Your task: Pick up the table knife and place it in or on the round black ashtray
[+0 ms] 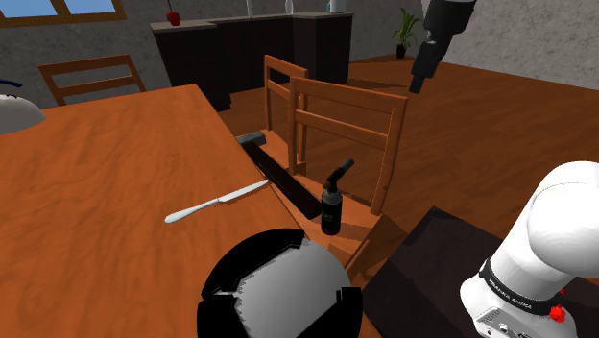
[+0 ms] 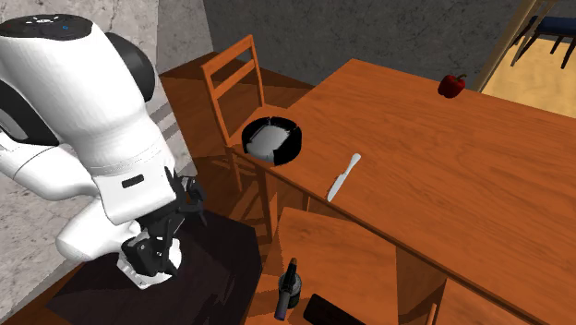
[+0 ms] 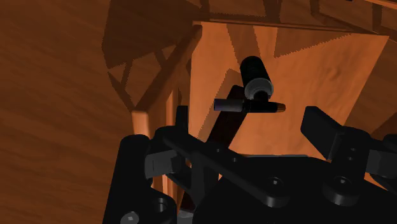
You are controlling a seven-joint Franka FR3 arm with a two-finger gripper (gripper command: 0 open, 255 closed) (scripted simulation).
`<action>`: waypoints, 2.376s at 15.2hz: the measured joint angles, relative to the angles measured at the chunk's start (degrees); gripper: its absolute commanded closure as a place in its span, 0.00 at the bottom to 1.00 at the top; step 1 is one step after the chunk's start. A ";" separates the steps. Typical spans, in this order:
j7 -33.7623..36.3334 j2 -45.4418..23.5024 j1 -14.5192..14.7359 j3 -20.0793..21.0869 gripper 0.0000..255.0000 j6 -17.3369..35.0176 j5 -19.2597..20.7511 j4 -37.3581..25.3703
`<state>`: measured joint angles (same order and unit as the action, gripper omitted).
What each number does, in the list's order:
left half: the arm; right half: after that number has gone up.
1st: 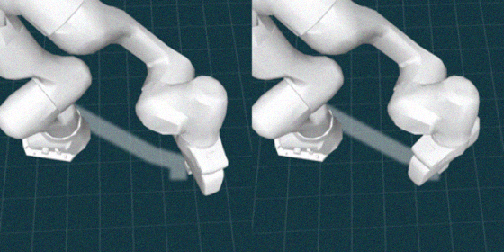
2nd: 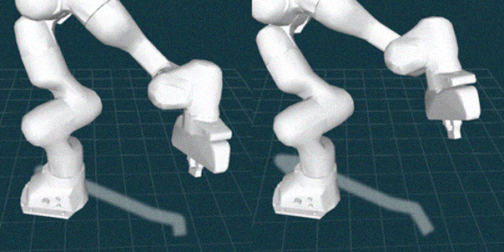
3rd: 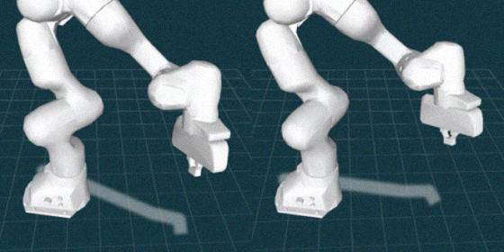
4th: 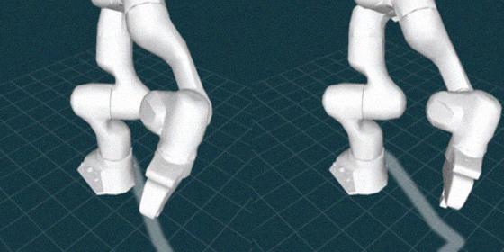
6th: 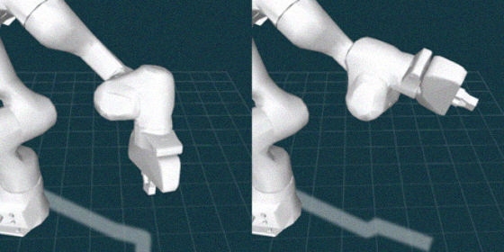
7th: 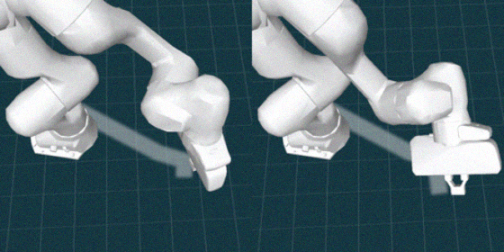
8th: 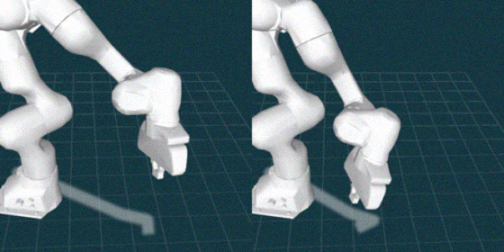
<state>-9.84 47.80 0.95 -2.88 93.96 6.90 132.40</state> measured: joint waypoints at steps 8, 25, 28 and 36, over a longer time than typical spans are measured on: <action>-5.10 -10.74 4.53 0.73 0.00 4.63 -1.64 -4.71; -19.29 -40.86 15.07 6.25 0.00 11.63 -5.70 -23.74; -21.77 -45.28 16.53 7.60 0.00 11.32 -5.95 -27.68; -27.09 -57.47 20.92 11.89 0.00 10.70 -5.45 -38.32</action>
<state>-36.92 -9.67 21.88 9.00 104.66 1.46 94.08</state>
